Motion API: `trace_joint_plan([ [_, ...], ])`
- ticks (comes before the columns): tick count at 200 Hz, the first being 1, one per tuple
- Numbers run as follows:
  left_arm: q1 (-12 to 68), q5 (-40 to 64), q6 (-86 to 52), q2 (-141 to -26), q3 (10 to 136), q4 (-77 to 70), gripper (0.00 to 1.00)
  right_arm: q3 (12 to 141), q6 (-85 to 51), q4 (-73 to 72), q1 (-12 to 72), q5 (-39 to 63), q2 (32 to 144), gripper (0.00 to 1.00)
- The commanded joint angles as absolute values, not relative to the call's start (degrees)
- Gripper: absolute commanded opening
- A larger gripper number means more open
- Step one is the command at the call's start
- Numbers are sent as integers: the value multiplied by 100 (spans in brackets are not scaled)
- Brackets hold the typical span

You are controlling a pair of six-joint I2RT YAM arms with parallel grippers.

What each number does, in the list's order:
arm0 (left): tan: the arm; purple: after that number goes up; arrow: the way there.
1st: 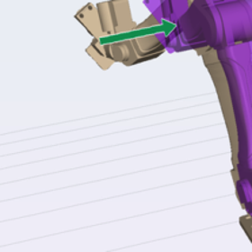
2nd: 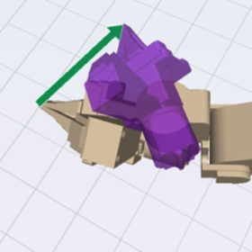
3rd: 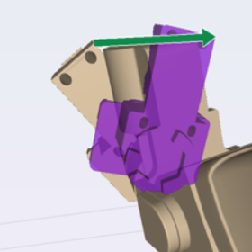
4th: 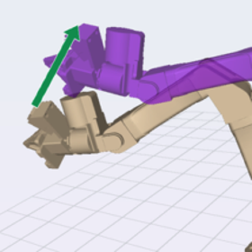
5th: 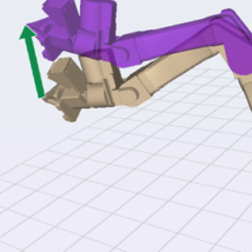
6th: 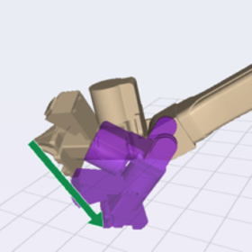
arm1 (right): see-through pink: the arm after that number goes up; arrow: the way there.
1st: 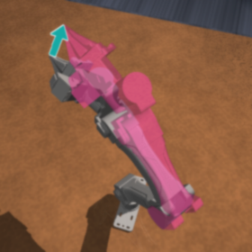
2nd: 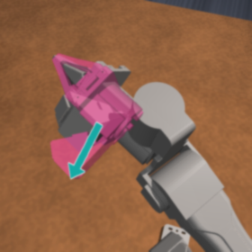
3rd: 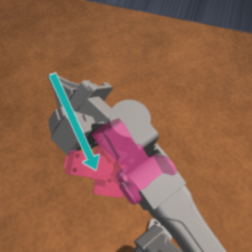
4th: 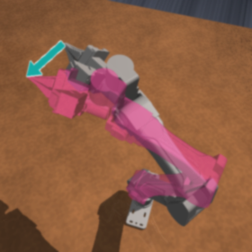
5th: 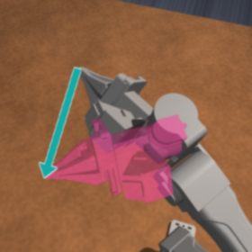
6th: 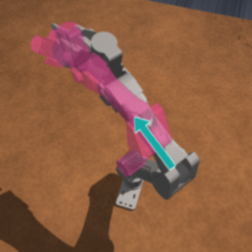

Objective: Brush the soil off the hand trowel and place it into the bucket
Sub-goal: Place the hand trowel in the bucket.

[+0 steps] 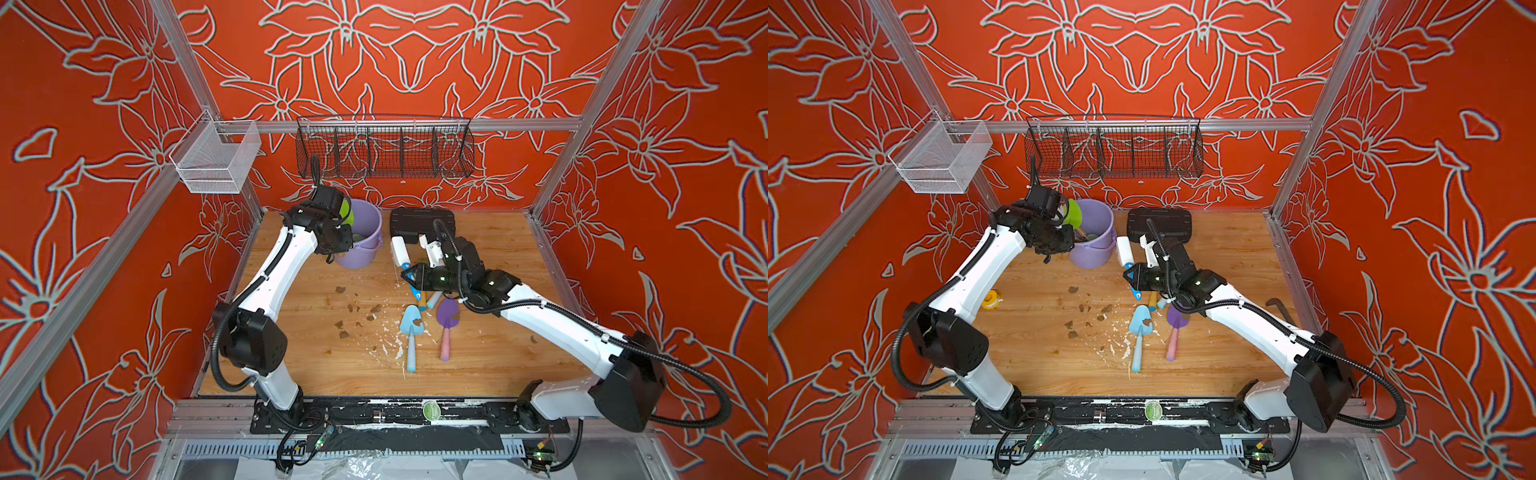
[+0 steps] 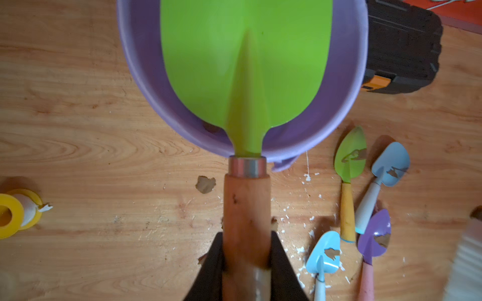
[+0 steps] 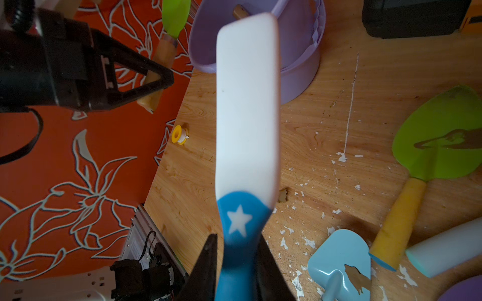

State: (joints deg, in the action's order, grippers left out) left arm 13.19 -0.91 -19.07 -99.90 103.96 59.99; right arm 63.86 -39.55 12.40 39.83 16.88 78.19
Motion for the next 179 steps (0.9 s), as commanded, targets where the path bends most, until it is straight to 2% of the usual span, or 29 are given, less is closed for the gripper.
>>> trace_joint_plan([
  [1, 1330, -363, -1741, -10505, 10924, 6392, 0, 6542, -3909, 1265, 3955, 1600, 7612, 0],
  [60, 1325, -313, -1591, -11979, 12825, 7156, 0, 6442, -3888, 1254, 3938, 1591, 7542, 0],
  [83, 1327, -246, -1601, -12221, 13165, 7271, 25, 6386, -3893, 1263, 3920, 1600, 7503, 0],
  [91, 1327, -246, -1617, -12230, 13181, 7253, 30, 6366, -3892, 1256, 3920, 1608, 7491, 0],
  [179, 1343, -573, -1696, -11966, 13526, 7068, 47, 6529, -3754, 1453, 3891, 1632, 7549, 0],
])
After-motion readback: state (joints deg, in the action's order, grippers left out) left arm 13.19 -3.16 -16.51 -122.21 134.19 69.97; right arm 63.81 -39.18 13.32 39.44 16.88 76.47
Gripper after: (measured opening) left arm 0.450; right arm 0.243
